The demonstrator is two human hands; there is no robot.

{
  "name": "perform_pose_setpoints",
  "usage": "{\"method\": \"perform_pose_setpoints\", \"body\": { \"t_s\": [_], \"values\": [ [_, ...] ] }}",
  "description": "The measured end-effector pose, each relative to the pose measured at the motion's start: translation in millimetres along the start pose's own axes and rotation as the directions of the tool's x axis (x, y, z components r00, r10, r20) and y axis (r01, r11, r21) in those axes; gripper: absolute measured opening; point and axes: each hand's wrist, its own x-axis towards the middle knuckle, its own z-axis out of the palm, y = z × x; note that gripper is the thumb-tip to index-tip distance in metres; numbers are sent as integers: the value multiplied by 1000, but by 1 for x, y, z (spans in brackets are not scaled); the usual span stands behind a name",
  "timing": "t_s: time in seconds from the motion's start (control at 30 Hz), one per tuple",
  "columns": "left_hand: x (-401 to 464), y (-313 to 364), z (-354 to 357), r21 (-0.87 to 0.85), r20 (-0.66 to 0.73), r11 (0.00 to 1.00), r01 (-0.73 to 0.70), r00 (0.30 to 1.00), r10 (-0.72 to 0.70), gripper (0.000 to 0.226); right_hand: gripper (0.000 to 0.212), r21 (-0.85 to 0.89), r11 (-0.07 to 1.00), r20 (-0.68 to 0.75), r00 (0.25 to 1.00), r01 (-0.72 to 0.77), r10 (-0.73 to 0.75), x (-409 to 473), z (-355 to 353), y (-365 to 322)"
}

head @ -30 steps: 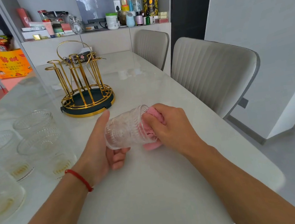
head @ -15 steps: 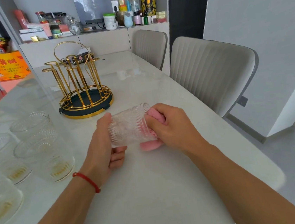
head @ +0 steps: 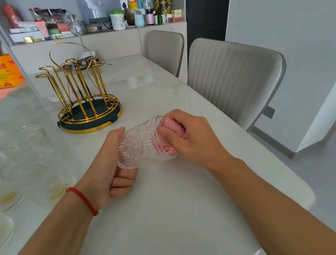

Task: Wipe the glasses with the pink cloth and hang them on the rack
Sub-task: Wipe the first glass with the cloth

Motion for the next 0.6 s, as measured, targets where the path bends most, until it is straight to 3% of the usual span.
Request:
{"method": "perform_pose_setpoints", "body": {
  "t_s": [0.17, 0.23, 0.33, 0.5, 0.6],
  "values": [
    [1, -6, 12, -122, -96, 979, -163, 984, 152, 64, 20, 85, 982, -20, 985, -171, 173, 3, 7, -3],
    [1, -5, 9, -121, -109, 983, -135, 986, 123, 61, 14, 74, 991, -6, 993, -114, 115, 0, 6, -3],
    [-2, -2, 1, -33, -23, 999, -18, 1000, 17, 61, 11, 34, 999, -2, 1000, -4, 4, -2, 2, -1],
    [0, -6, 6, -108, -60, 985, -134, 990, 128, 67, 16, 121, 979, -24, 985, -164, 169, 4, 4, 0],
    [2, -7, 6, -116, -101, 986, -121, 989, 109, 58, 11, 103, 989, 14, 994, -110, 110, 0, 2, 1]
  ]
}}
